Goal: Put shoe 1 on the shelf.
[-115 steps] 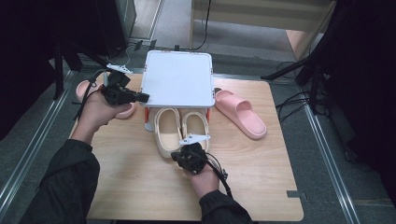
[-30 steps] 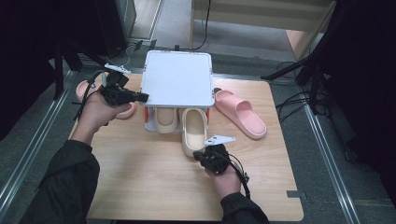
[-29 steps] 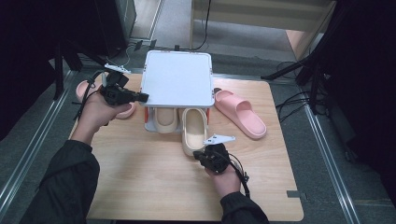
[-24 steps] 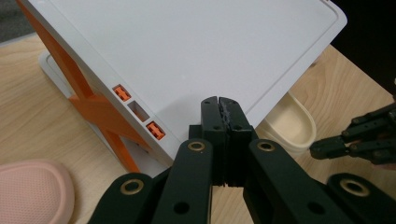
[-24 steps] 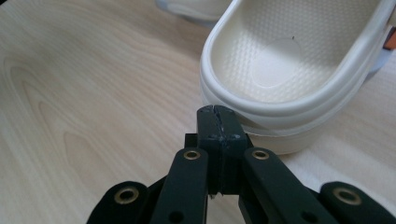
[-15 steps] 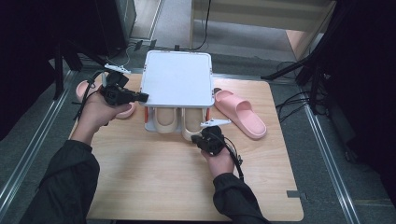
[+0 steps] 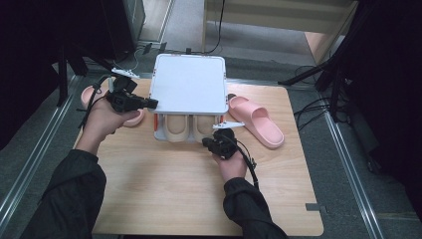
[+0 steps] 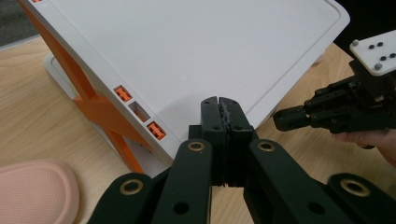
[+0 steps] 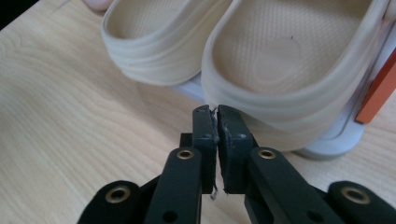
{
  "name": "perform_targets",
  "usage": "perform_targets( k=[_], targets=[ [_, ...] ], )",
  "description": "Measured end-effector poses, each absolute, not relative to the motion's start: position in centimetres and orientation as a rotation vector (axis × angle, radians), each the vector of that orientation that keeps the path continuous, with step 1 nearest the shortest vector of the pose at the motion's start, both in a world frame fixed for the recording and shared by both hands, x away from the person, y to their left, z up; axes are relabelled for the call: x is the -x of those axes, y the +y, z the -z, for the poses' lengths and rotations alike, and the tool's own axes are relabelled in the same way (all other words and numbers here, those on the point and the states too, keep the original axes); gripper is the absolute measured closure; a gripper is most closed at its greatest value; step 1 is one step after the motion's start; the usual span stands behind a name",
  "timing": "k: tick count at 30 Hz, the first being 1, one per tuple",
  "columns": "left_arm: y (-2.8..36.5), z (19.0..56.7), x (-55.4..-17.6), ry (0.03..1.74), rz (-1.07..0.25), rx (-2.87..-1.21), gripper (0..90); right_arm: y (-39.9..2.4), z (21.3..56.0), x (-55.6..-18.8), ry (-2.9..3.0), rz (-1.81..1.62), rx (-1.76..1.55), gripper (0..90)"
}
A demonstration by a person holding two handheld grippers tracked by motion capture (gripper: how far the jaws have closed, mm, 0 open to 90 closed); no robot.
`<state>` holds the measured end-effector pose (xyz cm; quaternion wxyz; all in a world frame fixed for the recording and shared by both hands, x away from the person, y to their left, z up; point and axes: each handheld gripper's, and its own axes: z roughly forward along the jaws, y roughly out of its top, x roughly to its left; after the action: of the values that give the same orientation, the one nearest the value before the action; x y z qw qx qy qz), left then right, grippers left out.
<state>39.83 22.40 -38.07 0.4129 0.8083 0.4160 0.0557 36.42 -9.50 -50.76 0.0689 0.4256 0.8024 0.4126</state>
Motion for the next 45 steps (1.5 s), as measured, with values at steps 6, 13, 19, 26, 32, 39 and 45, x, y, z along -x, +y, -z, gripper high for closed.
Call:
perform_targets(
  k=[6, 13, 19, 26, 32, 39, 45],
  targets=[
    [22.3, 38.0, -39.8, 1.052, -0.146, -2.034, 88.7, -10.2, 50.2, -35.0, 2.438, -1.275, -1.253, 85.7],
    [22.6, 37.8, -39.7, 1.080, -0.077, -2.002, 69.4, -12.3, 48.7, -32.4, 2.476, -1.351, -1.193, 68.6],
    [22.6, 37.4, -39.1, 1.080, -0.118, -2.001, 47.6, -14.7, 48.3, -30.8, 2.489, -1.388, -1.173, 60.5],
    [23.0, 36.6, -38.0, 1.065, -0.145, -1.991, 40.2, -16.1, 47.4, -29.7, 2.511, -1.415, -1.142, 51.9],
    [24.2, 36.3, -37.1, 1.072, -0.183, -1.980, 38.0, -17.2, 47.6, -28.5, 2.542, -1.369, -1.155, 52.5],
    [26.0, 36.6, -36.4, 1.117, -0.214, -1.948, 36.8, -17.6, 47.2, -28.5, 2.534, -1.368, -1.135, 52.5],
    [27.3, 37.4, -36.2, 1.152, -0.228, -1.941, 36.4, -17.8, 47.2, -28.5, 2.546, -1.343, -1.129, 52.0]
  ],
)
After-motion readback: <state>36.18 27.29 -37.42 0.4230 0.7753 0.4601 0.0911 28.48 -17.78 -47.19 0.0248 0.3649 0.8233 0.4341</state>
